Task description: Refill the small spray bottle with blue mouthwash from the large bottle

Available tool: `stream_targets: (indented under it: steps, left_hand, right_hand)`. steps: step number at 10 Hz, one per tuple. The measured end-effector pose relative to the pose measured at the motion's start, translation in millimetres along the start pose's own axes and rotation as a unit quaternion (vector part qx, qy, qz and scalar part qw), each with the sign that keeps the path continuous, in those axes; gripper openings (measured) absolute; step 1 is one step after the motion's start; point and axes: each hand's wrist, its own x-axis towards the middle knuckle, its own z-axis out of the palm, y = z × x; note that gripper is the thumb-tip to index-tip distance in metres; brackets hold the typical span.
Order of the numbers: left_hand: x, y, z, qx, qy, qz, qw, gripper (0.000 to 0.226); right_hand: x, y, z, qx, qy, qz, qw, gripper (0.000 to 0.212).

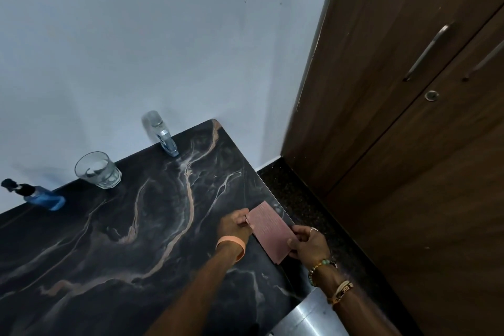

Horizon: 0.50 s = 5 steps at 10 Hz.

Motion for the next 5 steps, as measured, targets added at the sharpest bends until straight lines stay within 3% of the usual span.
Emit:
stream_targets:
  steps: [3,5]
  left_hand:
    - [-1,-14,0,0.010,-0.007,0.013,1.000,0.050]
    - [-13,-30,-22,0.100,0.048,0.073,0.991,0.035]
  right_hand:
    - [5,16,0,-0.101,0.049,-0.020,0.993,0.032]
    - [0,26,-5,-0.204,0.123,-0.098,0.966,0.031]
